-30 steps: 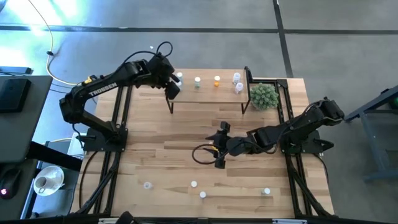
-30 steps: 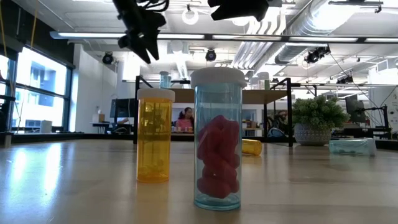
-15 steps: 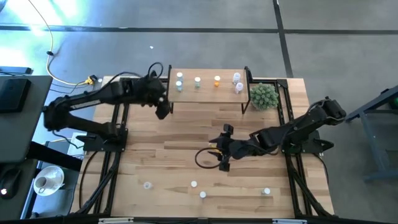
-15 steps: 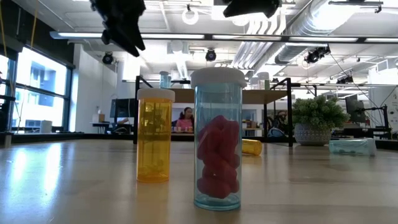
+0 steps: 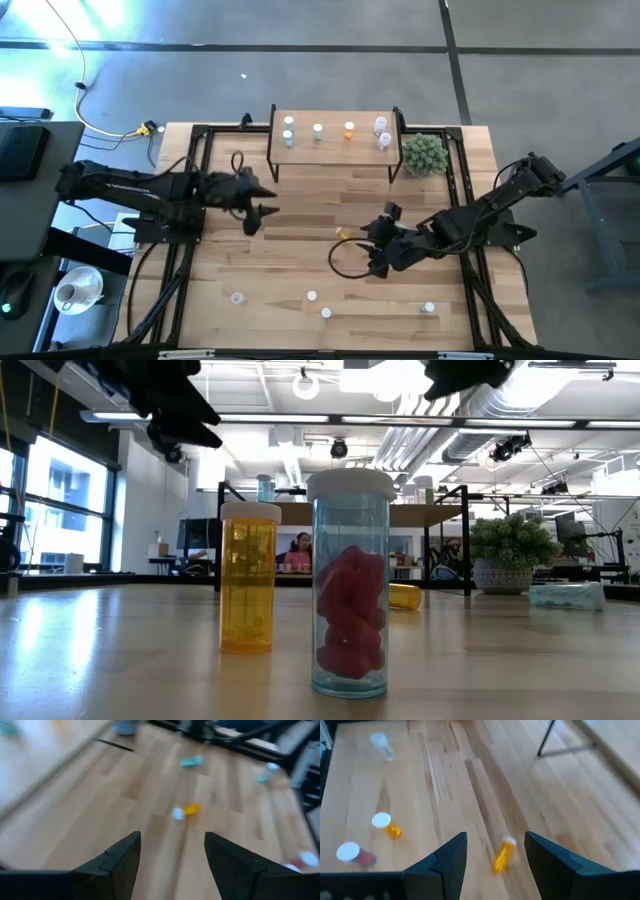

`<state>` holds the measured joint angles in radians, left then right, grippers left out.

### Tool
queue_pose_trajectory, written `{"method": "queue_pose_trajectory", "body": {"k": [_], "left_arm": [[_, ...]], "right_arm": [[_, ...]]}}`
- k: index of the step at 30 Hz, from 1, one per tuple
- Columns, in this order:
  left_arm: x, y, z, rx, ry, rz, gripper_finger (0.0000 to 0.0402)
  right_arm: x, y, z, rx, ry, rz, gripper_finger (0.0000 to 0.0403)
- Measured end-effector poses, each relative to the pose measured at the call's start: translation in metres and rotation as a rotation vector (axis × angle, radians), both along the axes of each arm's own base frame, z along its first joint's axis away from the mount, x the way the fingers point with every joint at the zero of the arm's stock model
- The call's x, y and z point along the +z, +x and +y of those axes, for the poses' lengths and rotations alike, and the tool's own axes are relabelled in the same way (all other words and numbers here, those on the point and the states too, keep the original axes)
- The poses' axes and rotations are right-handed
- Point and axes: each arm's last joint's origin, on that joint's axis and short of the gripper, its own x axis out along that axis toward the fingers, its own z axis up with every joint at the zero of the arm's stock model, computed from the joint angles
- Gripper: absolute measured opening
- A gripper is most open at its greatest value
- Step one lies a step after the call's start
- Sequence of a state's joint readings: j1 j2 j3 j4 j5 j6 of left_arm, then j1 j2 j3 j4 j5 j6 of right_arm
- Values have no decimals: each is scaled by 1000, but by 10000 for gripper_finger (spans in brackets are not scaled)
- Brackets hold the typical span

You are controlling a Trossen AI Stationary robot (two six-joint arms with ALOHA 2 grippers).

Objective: Pick and place medicine bottles onto shelf by color
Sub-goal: Put the bottom light blue pill bottle on the shelf aligned with the other light blue pill bottle

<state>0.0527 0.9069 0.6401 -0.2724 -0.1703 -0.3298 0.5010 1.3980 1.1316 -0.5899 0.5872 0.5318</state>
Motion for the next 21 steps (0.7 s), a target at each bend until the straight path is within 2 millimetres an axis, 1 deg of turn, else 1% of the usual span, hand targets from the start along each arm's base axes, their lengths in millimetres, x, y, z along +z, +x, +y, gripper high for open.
{"method": "queue_pose_trajectory", "body": {"k": [2,7,14,21], "left_arm": [[-9,1,-9,-40,-13,-25,209],[-24,3,-29,-132,-35,-68,209],[-25,2,-47,-170,-61,-102,209],[-24,1,-53,-165,-46,-106,209]], "right_arm": [[-3,-6,2,-12,35,48,190],[-11,-24,10,-10,126,195,190],[-18,-54,36,13,187,321,190],[-19,-88,66,11,261,347,190]]}}
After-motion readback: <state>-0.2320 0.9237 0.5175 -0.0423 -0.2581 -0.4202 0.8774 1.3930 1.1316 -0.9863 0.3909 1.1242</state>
